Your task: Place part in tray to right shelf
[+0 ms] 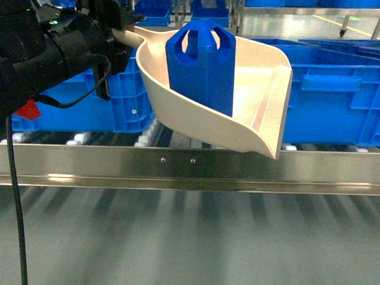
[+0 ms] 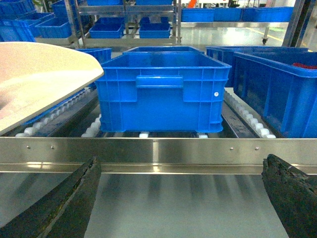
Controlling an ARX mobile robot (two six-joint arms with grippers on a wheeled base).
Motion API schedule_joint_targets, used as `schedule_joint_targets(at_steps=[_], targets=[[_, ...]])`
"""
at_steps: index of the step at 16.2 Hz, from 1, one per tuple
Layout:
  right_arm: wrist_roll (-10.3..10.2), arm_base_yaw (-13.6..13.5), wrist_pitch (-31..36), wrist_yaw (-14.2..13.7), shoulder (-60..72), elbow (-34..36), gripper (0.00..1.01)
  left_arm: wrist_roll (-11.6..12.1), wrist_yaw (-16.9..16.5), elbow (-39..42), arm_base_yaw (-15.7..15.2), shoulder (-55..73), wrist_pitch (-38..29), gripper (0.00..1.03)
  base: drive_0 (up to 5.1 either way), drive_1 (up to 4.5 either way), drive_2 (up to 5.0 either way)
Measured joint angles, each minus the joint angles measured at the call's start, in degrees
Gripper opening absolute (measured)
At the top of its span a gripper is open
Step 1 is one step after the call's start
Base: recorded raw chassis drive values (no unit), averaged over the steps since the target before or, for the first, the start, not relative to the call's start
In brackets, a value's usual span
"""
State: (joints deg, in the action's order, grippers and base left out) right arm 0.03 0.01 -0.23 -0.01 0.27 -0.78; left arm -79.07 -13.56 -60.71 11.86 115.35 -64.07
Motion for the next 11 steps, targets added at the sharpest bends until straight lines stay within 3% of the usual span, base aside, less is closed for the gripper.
schedule_joint_targets(at_steps=[11], targets=[[0.0,0.0,0.0,0.0,0.0,0.0,0.98,0.0,0.0,0.0,0.0,0.0,0.0,0.12,0.0,0.0,0.0]])
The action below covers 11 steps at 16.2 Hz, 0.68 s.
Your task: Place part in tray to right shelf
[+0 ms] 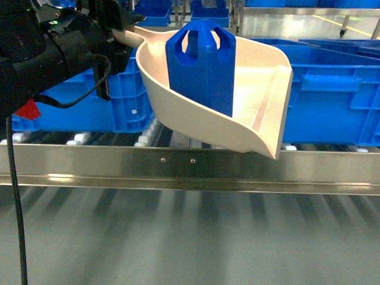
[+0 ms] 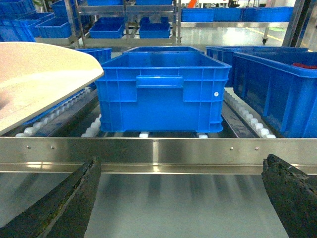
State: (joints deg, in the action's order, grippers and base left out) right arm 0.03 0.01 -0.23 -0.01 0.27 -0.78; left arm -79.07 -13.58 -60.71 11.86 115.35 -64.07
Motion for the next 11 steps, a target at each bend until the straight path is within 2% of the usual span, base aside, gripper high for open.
schedule_joint_targets(at_steps=[1,2,3,5,8,10,11], targets=[[0.0,0.0,0.0,0.0,0.0,0.0,0.98,0.5,3.1,-0.2,0.5,-0.6,3.8,0.12,0.0,0.0,0.0],[0.0,0.0,0.0,0.0,0.0,0.0,0.98,2.8,13.9,-0.2,1.5,-1.9,9.9,0.12,0.0,0.0,0.0],[0.0,0.0,0.0,0.0,0.0,0.0,0.98,4.2,20.0,-0.2,1.8,-2.0,9.5,0.12,0.0,0.0,0.0],[0.0,0.0,0.0,0.0,0.0,0.0,0.98,4.8,20.6,-0.2,1.2,-3.0,6.8,0.12,0.0,0.0,0.0],[0.0,0.0,0.0,0.0,0.0,0.0,0.98,3.8,21.9,-1.5,-0.7,-5.8,6.6,0.12,0.0,0.0,0.0],[0.0,0.0,0.0,0.0,0.0,0.0,0.98,3.3,24.8,-5.0,-2.7,-7.2,8.5,0.12,0.0,0.0,0.0],[0.0,0.0,0.0,0.0,0.0,0.0,0.98,3.1,27.7,-7.5,-4.6,-8.0,11.8,0.12,0.0,0.0,0.0]])
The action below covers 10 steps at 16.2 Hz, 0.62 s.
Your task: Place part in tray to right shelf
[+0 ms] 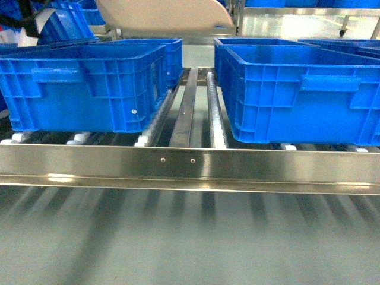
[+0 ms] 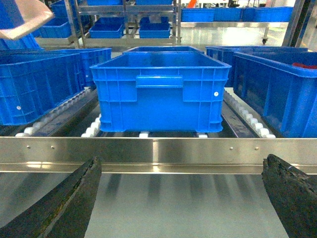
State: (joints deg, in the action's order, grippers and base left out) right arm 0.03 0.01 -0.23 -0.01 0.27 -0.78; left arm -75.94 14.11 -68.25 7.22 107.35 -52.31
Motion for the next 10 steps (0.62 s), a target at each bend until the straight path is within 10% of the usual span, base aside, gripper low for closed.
schedule_joint_targets(at_steps=[4,8,10], targets=[[0.0,0.0,0.0,0.0,0.0,0.0,0.98,6.4,11.3,-15.8,-8.2,2.8,12.0,0.12,0.0,0.0,0.0],[0.0,0.0,0.0,0.0,0.0,0.0,0.98,23.8,25.3,-37.9,-9.9,17.1,26.1,0.12,0.0,0.0,0.0],[0.0,0.0,0.0,0.0,0.0,0.0,0.98,30.0,26.2,-41.6,-9.8,20.8,26.4,0.12,0.0,0.0,0.0]])
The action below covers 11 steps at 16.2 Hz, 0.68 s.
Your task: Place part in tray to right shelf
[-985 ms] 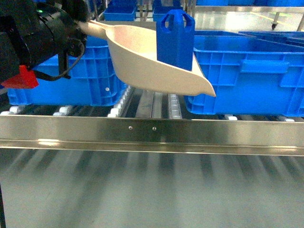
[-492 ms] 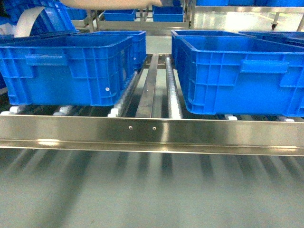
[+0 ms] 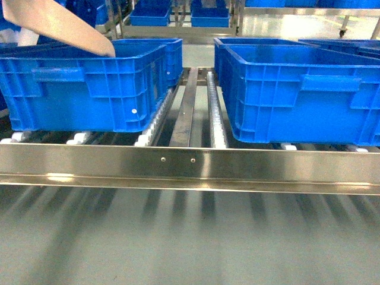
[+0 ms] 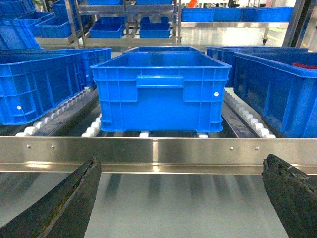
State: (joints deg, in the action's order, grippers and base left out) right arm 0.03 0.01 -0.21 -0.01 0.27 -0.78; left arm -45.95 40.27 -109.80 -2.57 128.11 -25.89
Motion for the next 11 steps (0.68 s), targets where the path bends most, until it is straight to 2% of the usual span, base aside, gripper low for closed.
schedule_joint_targets(at_steps=[2,4,6,8,9,10,11], targets=[[0.0,0.0,0.0,0.0,0.0,0.0,0.98,1.4,0.2,0.0,0.1,-0.4,-1.0,0.12,0.0,0.0,0.0],[0.0,0.0,0.0,0.0,0.0,0.0,0.98,0.7,-0.2,5.1,0.1,-4.9,-3.4,0.12,0.0,0.0,0.0],[0.0,0.0,0.0,0.0,0.0,0.0,0.98,-2.2,-3.5,15.3,0.3,-11.6,-8.9,0.12,0.0,0.0,0.0],[0.0,0.0,0.0,0.0,0.0,0.0,0.98,-3.2,-5.6,29.6,1.2,-22.3,-16.2,0.12,0.0,0.0,0.0],[0.0,0.0,0.0,0.0,0.0,0.0,0.98,-2.0,-5.3,38.1,1.6,-30.8,-16.6,0.12,0.0,0.0,0.0],[0.0,0.0,0.0,0.0,0.0,0.0,0.98,1.8,-6.0,47.2,1.7,-39.9,-18.7,0.12,0.0,0.0,0.0],[0.0,0.0,0.0,0.0,0.0,0.0,0.98,6.6,-6.8,54.2,1.2,-46.4,-22.3,0.12,0.0,0.0,0.0]])
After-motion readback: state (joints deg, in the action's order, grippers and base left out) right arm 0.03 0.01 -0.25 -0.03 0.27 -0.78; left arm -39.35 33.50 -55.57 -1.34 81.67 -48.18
